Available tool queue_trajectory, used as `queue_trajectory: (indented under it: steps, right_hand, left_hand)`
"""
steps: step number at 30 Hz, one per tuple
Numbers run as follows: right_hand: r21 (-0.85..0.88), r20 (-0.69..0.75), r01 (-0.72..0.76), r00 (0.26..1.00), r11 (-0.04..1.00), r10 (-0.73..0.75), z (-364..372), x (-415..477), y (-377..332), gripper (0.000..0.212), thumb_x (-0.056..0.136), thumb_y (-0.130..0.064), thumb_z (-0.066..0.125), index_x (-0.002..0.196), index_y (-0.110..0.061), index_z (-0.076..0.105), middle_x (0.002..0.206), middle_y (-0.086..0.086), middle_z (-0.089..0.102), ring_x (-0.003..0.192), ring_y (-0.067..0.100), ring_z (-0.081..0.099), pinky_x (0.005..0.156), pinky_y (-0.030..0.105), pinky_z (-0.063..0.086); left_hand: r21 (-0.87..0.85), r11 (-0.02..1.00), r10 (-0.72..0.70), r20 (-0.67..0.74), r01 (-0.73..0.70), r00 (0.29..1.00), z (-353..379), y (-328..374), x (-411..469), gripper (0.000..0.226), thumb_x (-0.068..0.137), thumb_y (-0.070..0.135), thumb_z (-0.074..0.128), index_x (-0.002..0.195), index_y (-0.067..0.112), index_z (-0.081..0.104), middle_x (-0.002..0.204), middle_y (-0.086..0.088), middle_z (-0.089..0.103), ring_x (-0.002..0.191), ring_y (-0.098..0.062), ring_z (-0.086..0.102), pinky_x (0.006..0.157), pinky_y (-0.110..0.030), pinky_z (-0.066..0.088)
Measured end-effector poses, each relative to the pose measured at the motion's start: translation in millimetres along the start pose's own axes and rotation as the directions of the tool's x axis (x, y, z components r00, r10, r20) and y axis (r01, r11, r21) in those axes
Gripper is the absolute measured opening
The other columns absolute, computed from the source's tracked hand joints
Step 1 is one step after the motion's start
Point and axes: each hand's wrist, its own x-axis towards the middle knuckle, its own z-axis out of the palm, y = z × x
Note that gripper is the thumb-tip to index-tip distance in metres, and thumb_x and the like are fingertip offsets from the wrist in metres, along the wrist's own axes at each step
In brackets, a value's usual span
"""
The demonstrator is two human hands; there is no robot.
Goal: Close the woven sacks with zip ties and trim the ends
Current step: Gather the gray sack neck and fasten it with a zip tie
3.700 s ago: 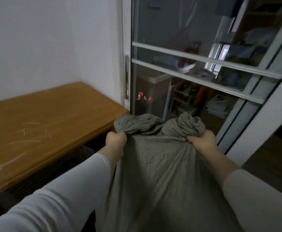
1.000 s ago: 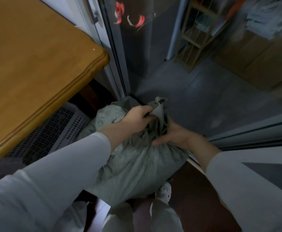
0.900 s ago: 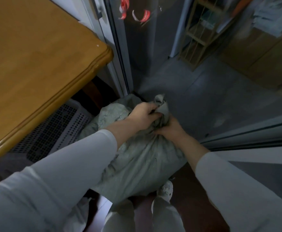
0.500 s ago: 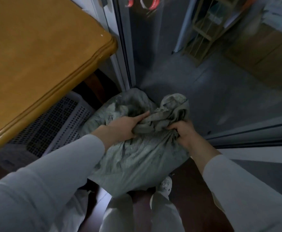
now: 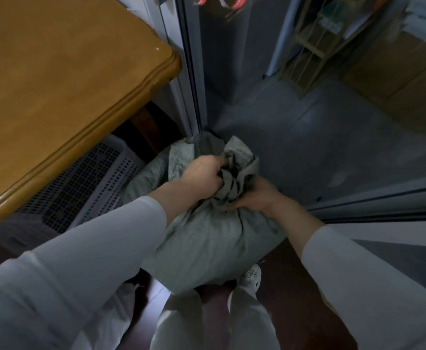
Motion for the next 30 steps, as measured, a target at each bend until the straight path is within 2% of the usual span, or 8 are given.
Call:
queue_trajectory:
  steps: [4, 6, 10, 13, 16, 19, 26, 30]
  right_hand:
    - [0.086, -0.311, 0.121, 0.946, 0.989, -0.089, 4, 12, -2, 0.027, 0.086, -0.007, 0.063, 0.112, 0.000, 0.060, 0.112, 0.012, 0.062, 0.096, 0.011, 0.052, 0.063, -0.001, 0.039]
    - [0.172, -0.352, 0.121, 0.934, 0.978, -0.054, 3, 13, 0, 0.023, 0.083, -0.005, 0.067, 0.105, -0.004, 0.064, 0.100, 0.006, 0.063, 0.091, 0.011, 0.055, 0.056, -0.003, 0.041]
    - [0.285, -0.347, 0.088, 0.938, 0.955, 0.017, -1, 11, 5, 0.042, 0.080, -0.005, 0.070, 0.120, -0.006, 0.058, 0.105, -0.003, 0.056, 0.104, 0.013, 0.054, 0.086, 0.020, 0.045]
    - [0.385, -0.354, 0.066, 0.932, 0.920, 0.081, -3, 11, 10, 0.048, 0.078, -0.003, 0.071, 0.123, -0.007, 0.055, 0.116, 0.005, 0.060, 0.111, 0.021, 0.055, 0.099, 0.037, 0.045]
    - [0.427, -0.354, 0.052, 0.928, 0.903, 0.114, -4, 12, 7, 0.054, 0.076, -0.001, 0.072, 0.126, -0.007, 0.053, 0.124, 0.011, 0.059, 0.112, 0.023, 0.056, 0.102, 0.043, 0.045]
    - [0.476, -0.339, 0.070, 0.935, 0.876, 0.109, -6, 15, 5, 0.055, 0.077, 0.002, 0.071, 0.127, -0.008, 0.051, 0.123, 0.011, 0.058, 0.110, 0.024, 0.055, 0.102, 0.046, 0.044]
    - [0.356, -0.304, 0.048, 0.950, 0.933, 0.067, -6, 20, -1, 0.063, 0.071, -0.001, 0.077, 0.128, -0.005, 0.052, 0.125, 0.008, 0.057, 0.114, 0.021, 0.054, 0.104, 0.042, 0.043]
    - [0.119, -0.067, 0.025, 0.998, 0.993, -0.017, -3, 20, -17, 0.068, 0.075, -0.001, 0.073, 0.136, -0.006, 0.042, 0.139, 0.010, 0.047, 0.126, 0.018, 0.044, 0.098, 0.016, 0.035]
  left_hand:
    - [-0.147, 0.987, -0.063, 0.037, 0.067, 0.997, -8, 3, 0, 0.030, 0.088, 0.012, 0.053, 0.117, 0.009, 0.061, 0.118, -0.007, 0.062, 0.113, -0.022, 0.055, 0.084, -0.016, 0.039]
    - [-0.060, 0.998, 0.015, 0.089, -0.010, 0.996, -18, -4, 0, 0.044, 0.082, 0.016, 0.061, 0.125, 0.012, 0.053, 0.125, -0.007, 0.055, 0.119, -0.022, 0.049, 0.087, -0.016, 0.034]
    - [0.518, 0.841, -0.013, 0.306, -0.154, 0.952, -33, -30, 7, 0.093, 0.072, 0.045, 0.068, 0.145, 0.039, 0.011, 0.139, -0.004, 0.042, 0.130, -0.022, 0.032, 0.101, -0.039, 0.023]
    - [0.581, 0.796, -0.081, 0.379, -0.169, 0.922, -29, -40, 7, 0.057, 0.078, 0.054, 0.061, 0.129, 0.035, 0.044, 0.117, 0.003, 0.056, 0.116, -0.020, 0.043, 0.100, -0.038, 0.021]
    - [0.490, 0.856, -0.022, 0.353, -0.165, 0.935, -19, -47, 4, 0.041, 0.081, 0.051, 0.060, 0.107, 0.020, 0.062, 0.109, -0.001, 0.058, 0.113, -0.022, 0.045, 0.101, -0.034, 0.023]
    - [0.268, 0.957, 0.019, 0.322, -0.111, 0.947, -16, -51, 1, 0.044, 0.075, 0.037, 0.071, 0.112, 0.016, 0.062, 0.119, -0.002, 0.051, 0.114, -0.022, 0.046, 0.093, -0.026, 0.035]
    - [-0.050, 0.980, -0.174, 0.229, 0.190, 0.958, -11, -45, 1, 0.041, 0.078, 0.030, 0.071, 0.114, 0.014, 0.058, 0.115, -0.005, 0.062, 0.104, -0.020, 0.057, 0.086, -0.027, 0.045]
    - [-0.193, 0.957, -0.202, 0.100, 0.218, 0.974, -28, -28, 9, 0.019, 0.082, 0.026, 0.066, 0.086, 0.007, 0.067, 0.087, -0.001, 0.068, 0.086, -0.011, 0.060, 0.071, -0.024, 0.049]
